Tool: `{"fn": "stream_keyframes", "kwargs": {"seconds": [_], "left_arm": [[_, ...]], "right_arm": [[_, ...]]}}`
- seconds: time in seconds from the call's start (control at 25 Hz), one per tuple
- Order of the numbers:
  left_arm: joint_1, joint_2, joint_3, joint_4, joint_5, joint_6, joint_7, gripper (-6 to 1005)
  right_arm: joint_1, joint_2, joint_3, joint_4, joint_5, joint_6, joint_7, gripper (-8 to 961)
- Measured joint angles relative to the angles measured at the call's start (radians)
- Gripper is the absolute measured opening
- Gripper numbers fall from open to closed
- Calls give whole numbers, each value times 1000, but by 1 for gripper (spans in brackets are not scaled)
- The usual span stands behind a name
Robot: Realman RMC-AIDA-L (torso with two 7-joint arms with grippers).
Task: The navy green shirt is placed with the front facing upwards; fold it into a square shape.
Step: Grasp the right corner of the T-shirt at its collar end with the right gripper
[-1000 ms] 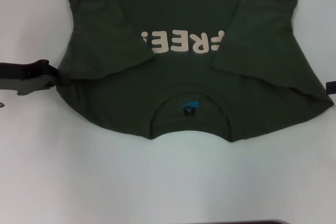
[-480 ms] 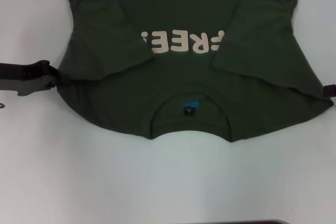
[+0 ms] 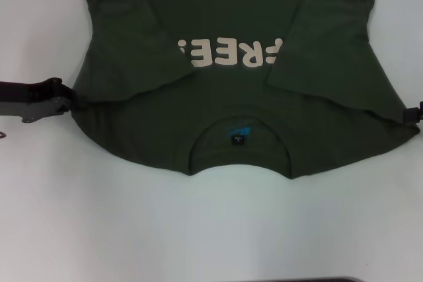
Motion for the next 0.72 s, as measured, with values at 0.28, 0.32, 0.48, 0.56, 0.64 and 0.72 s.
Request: {"fn": "stream_keyframes", "kwargs": {"seconds": [0.28,0.32,0.48,0.56,0.64,0.72], "left_arm": [[0,0,0,-2,0,0,2,3],[0,-1,0,-2,0,0,2,3],[1,-1,1,-2,-1,0,3,3],[1,-1,1,-2,-1,0,3,3],[1,-1,2,-2,-1,0,3,3],[0,-2,3,-1,-1,0,3,3]], "right_arm": [[1,2,-1,0,0,7,1,927],[1,3,-1,0,0,9,1,927],[2,8,-1,0,-3,15,1,927],[3,9,-1,0,-10,18,2,927],[4,11,-1,0,-15,23,2,927],[4,13,-1,0,-15,27,2,927]]}}
